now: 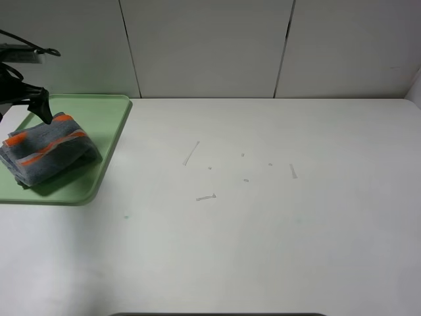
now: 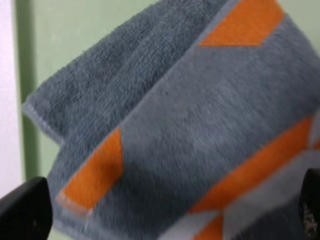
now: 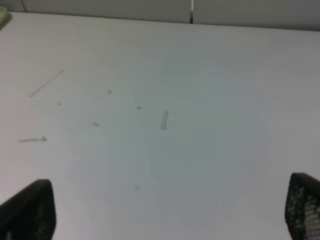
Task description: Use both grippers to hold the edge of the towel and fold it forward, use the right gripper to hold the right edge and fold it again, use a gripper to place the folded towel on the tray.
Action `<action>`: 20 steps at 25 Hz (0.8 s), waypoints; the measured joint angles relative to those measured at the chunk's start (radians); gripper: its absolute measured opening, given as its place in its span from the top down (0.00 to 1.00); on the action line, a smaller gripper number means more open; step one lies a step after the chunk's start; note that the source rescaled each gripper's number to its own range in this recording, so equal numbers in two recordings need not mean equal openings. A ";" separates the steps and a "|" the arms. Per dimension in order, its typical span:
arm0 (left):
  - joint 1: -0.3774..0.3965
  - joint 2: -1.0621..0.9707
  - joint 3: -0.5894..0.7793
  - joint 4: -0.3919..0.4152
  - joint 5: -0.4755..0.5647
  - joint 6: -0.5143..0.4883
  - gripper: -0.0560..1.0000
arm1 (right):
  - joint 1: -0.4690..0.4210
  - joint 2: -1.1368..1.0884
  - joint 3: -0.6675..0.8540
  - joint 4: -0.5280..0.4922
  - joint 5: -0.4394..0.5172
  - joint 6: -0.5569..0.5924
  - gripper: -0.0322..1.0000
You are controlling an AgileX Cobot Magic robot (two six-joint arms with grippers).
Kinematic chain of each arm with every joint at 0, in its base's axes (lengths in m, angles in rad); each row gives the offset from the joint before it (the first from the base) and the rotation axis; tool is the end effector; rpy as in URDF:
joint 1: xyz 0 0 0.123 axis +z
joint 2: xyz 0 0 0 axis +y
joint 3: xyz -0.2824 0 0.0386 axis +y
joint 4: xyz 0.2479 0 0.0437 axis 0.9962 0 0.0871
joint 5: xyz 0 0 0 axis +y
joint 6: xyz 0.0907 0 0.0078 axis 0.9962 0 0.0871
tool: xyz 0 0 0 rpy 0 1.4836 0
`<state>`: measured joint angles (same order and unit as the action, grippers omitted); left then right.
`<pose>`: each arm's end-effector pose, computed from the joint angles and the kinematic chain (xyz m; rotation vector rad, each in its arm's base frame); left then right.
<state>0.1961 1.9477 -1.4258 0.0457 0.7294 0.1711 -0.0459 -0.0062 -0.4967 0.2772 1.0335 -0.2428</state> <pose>0.4040 0.0831 0.2021 0.0038 2.7445 0.1539 -0.0050 0.0217 0.2809 -0.2039 1.9766 0.1437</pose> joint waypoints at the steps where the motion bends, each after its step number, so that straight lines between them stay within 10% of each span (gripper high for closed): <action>1: -0.008 -0.018 0.000 0.000 0.025 0.000 0.00 | 0.000 0.000 0.000 0.000 0.000 0.000 0.00; 20: -0.163 -0.643 0.555 -0.053 0.068 0.004 0.00 | 0.000 0.000 0.000 0.000 0.000 0.000 0.00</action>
<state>0.0332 1.3049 -0.8704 -0.0078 0.7974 0.1754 -0.0459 -0.0062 -0.4967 0.2772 1.0335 -0.2428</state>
